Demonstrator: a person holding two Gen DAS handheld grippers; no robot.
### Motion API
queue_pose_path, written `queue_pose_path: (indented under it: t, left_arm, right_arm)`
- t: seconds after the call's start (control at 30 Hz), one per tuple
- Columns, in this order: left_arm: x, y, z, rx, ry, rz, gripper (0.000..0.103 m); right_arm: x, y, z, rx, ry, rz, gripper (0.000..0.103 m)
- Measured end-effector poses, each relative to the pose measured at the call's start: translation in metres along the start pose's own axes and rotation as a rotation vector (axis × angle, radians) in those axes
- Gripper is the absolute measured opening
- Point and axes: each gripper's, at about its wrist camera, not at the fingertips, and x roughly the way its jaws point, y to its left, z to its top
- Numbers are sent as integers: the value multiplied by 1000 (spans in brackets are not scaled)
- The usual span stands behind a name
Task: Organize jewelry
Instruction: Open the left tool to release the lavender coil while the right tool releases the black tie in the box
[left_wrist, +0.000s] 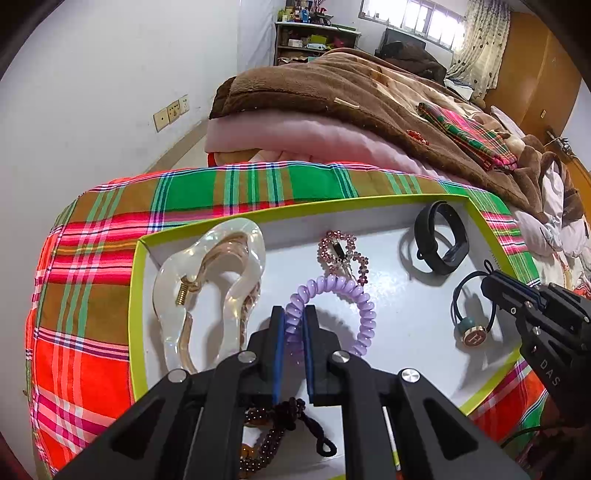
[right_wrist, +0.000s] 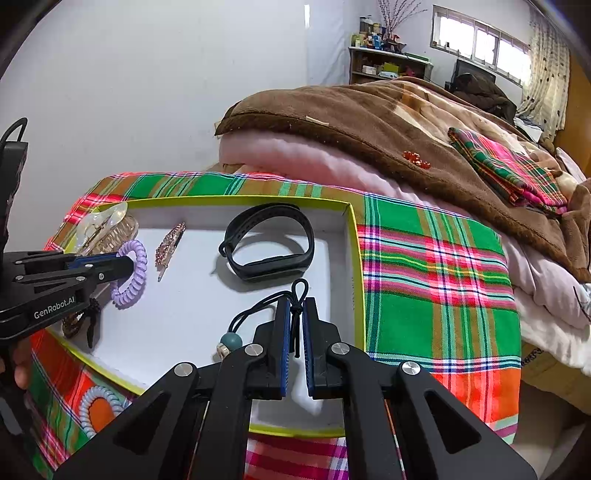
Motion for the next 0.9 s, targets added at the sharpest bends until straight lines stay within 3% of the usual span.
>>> queue_pose_path:
  t: [0.57, 0.9]
  left_arm:
    - [0, -2, 0, 4, 7, 8, 20]
    - [-1, -1, 0, -4, 10, 10, 30]
  right_arm:
    - [2, 0, 0, -2, 1, -14, 7]
    - [1, -1, 0, 6, -5, -13, 15]
